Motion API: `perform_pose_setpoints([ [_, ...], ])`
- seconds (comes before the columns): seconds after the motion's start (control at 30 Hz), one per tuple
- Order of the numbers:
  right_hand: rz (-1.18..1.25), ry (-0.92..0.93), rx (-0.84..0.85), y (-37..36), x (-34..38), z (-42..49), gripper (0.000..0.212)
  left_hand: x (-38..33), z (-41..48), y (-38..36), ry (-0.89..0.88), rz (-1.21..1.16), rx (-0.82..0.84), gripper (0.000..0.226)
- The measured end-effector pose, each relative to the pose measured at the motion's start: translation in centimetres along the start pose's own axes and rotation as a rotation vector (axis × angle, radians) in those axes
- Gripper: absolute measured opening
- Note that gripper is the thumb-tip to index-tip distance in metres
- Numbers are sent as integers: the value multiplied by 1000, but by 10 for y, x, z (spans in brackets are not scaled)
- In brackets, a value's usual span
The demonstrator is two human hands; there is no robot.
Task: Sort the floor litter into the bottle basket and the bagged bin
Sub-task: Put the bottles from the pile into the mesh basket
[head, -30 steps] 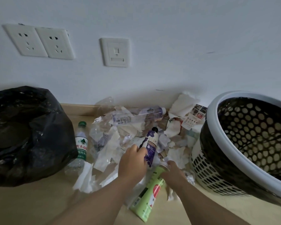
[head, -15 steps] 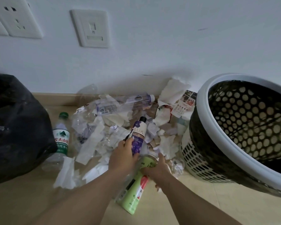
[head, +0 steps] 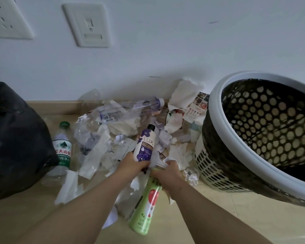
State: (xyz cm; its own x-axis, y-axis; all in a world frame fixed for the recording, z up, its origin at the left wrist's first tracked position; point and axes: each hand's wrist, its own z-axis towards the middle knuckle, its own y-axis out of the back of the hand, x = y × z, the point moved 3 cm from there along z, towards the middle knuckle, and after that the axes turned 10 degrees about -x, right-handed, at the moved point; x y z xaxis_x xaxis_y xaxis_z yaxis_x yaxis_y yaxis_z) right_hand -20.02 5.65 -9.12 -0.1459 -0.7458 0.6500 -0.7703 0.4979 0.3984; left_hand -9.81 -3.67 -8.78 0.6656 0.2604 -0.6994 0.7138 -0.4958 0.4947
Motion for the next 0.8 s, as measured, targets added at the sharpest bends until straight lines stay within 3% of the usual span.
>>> perform_pose_setpoints([
  [0.07, -37, 36, 9, 6, 8, -3, 64, -2, -3, 10, 46, -67, -20, 33],
  [0.23, -228, 216, 5, 31, 36, -25, 74, -23, -21, 45, 8, -128, 14, 22],
  [0.47, -386, 606, -76, 58, 111, -102, 55, -73, -65, 104, -33, -381, -82, 31],
  [0.6, -175, 655, -214, 82, 153, -136, 53, -104, -83, 119, -4, -623, -183, 33],
  [0.8, 435, 533, -326, 165, 200, -181, 53, -171, -129, 130, -156, -814, -99, 31],
])
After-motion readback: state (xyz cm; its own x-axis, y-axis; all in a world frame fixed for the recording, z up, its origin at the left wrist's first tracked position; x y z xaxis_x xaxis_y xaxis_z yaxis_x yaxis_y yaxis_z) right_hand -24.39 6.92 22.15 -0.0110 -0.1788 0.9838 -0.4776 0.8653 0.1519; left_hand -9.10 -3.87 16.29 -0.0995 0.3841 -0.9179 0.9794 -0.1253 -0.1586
